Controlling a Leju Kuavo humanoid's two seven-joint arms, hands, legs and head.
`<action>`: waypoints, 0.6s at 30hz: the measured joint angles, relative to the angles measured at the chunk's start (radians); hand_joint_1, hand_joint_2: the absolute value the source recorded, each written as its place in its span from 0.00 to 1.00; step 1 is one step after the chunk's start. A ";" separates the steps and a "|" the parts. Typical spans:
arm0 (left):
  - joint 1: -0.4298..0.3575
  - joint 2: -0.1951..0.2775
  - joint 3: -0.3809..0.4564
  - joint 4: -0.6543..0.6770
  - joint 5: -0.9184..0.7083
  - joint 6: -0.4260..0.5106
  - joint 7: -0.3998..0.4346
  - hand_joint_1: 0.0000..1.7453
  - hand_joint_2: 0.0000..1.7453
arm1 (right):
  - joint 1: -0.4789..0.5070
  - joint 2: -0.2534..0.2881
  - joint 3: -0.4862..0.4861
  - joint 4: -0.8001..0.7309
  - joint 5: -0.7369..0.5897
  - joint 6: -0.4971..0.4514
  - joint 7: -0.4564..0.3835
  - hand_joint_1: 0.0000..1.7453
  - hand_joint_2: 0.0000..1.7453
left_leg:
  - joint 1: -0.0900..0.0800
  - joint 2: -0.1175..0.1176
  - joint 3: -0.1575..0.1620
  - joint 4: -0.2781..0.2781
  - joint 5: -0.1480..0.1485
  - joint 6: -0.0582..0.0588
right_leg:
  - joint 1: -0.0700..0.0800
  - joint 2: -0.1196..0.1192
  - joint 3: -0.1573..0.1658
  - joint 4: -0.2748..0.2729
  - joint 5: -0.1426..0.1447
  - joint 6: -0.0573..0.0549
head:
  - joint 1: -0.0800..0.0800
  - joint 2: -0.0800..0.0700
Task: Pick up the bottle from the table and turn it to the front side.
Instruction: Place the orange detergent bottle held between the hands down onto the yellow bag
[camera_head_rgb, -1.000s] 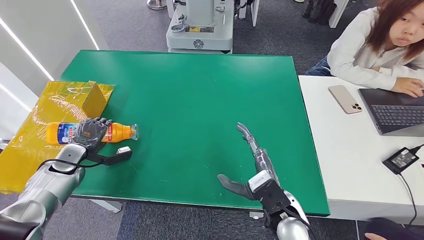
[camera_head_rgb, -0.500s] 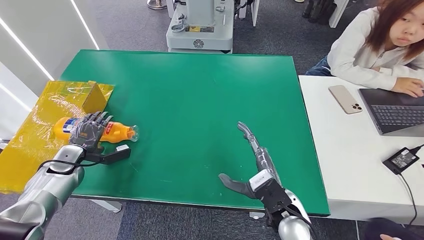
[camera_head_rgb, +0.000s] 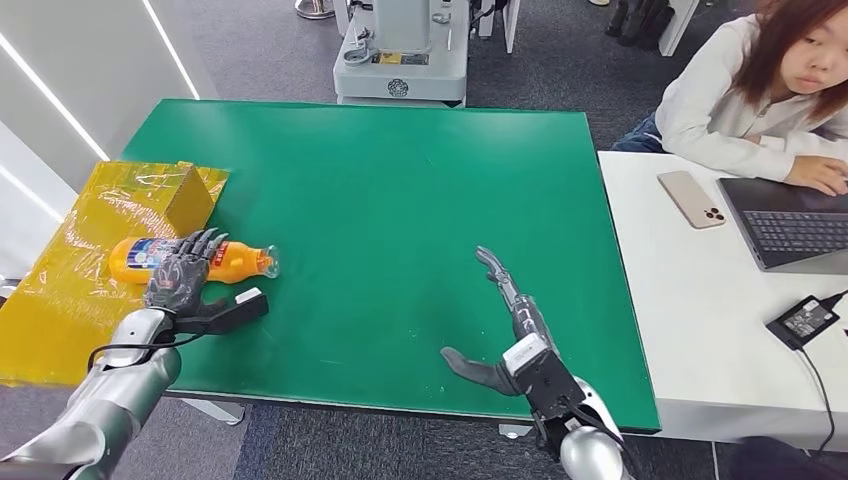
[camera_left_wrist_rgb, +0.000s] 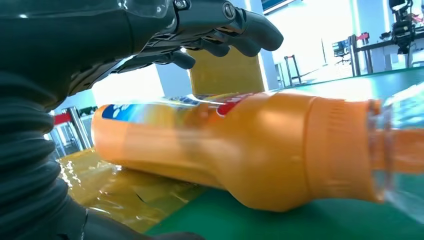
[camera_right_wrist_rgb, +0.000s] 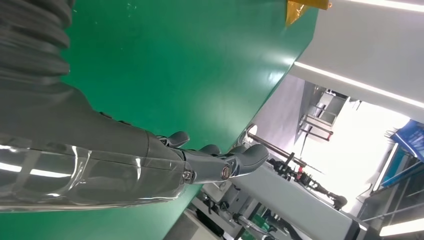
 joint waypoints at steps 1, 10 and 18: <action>0.003 -0.006 0.011 -0.002 0.004 0.001 -0.005 0.00 1.00 | 0.000 0.000 0.000 0.003 0.000 0.000 -0.001 0.00 1.00 | 0.000 0.000 0.000 0.000 0.000 0.000 | 0.000 0.000 0.000 0.000 0.000 0.000 | 0.000 0.000; 0.018 -0.082 0.126 -0.067 0.281 0.062 -0.172 0.00 1.00 | 0.000 0.000 0.000 0.013 0.001 -0.007 -0.005 0.00 1.00 | 0.000 -0.001 0.000 0.000 0.000 0.000 | 0.000 -0.001 0.000 0.000 0.000 0.000 | 0.000 0.000; 0.166 -0.257 0.180 -0.457 0.646 0.136 -0.246 0.00 1.00 | -0.006 0.026 0.003 0.036 -0.029 -0.050 -0.065 0.00 1.00 | -0.001 -0.001 0.000 0.001 -0.001 0.001 | -0.001 -0.001 0.001 -0.001 0.000 0.000 | 0.000 0.000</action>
